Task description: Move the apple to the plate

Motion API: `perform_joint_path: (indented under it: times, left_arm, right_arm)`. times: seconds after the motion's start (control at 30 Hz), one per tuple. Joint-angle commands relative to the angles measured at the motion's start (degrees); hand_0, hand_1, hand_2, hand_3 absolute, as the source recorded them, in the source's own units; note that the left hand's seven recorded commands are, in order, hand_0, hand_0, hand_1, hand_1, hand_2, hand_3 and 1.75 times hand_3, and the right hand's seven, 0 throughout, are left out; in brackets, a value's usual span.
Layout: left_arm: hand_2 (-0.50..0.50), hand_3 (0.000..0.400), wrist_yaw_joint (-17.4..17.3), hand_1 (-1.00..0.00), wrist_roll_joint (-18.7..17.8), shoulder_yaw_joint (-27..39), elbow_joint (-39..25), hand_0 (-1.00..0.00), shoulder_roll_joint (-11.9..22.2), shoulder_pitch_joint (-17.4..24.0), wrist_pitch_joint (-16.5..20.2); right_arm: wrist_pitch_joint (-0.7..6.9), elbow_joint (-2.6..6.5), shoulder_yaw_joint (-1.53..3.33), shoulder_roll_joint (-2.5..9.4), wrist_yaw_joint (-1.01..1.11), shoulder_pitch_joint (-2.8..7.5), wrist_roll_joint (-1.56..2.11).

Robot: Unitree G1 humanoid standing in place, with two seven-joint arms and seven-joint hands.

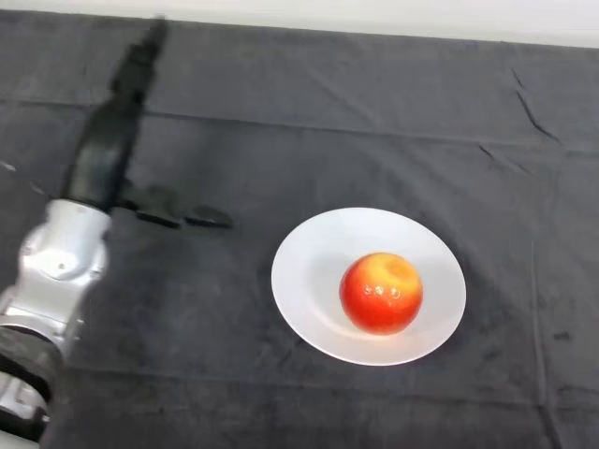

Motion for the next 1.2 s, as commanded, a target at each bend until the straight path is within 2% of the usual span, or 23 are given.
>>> perform_joint_path:
  times: [0.03,0.27,0.57,1.2]
  left_arm:
    - [0.0,0.0,0.77,0.0,-1.28,1.99,2.38,0.0,2.67,-1.48,-1.48]
    - [0.0,0.0,2.22,0.0,-2.92,7.6,5.04,0.0,6.09,0.2,-3.85]
    - [0.0,0.0,4.86,0.0,-3.45,12.72,8.92,0.0,8.53,2.12,-6.12]
    - [0.0,0.0,7.72,0.0,-5.08,20.87,14.44,0.0,12.67,4.29,-6.78]
  right_arm:
    - [3.6,5.48,-0.43,8.11,0.16,7.02,1.04]
    - [3.58,5.51,-0.45,8.1,0.16,7.02,1.02]
    - [3.56,5.55,-0.49,8.09,0.15,7.01,0.98]
    - [3.5,5.62,-0.6,8.06,0.14,7.01,0.85]
